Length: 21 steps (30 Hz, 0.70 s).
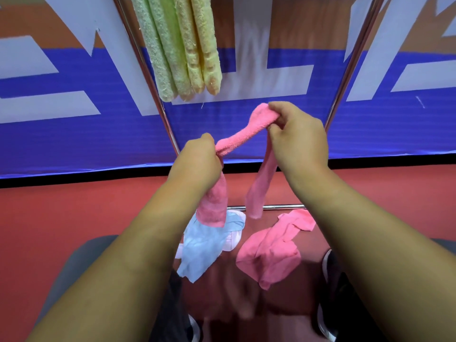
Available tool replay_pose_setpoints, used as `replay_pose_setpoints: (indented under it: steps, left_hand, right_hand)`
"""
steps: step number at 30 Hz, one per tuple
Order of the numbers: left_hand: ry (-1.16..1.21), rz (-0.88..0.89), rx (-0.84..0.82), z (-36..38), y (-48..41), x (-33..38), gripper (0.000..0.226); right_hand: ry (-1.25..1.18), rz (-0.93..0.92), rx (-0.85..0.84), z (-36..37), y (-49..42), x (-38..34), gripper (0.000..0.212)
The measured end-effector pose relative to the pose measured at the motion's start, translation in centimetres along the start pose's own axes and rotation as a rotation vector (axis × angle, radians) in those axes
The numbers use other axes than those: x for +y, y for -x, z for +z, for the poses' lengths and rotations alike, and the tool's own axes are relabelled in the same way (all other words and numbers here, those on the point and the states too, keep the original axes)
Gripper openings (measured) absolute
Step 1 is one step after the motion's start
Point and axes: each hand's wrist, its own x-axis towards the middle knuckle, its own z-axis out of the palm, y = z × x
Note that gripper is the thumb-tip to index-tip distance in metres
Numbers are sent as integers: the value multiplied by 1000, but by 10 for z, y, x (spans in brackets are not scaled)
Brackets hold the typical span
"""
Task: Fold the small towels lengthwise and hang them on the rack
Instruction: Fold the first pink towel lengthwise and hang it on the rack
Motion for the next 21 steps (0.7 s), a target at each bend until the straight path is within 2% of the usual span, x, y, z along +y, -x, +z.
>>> replay_pose_setpoints:
  steps: [4,7,10,12,17,21]
  left_hand:
    - [37,63,-29,-4,1,-11,6]
    - [179,161,-176,-7,2,-20,9]
    - [382,172,-335,-13,1,-23,12]
    - [422,169,-385,-13,0,-22,10]
    - [204,204,-306,0,4,-13,16]
    - [151,191,-196,8,-1,-18,31]
  right_hand:
    - [91,63,45,-4,-6,2,29]
    - [67,57,50,-4,-6,-1,23]
    - [5,44,70,-7,-5,-5,22]
    - [-21,36,78,-9,-6,-6,19]
    - [-11,16,75,-11,-9,-5,19]
    - [23,-29,72,-9,-11,-2,19]
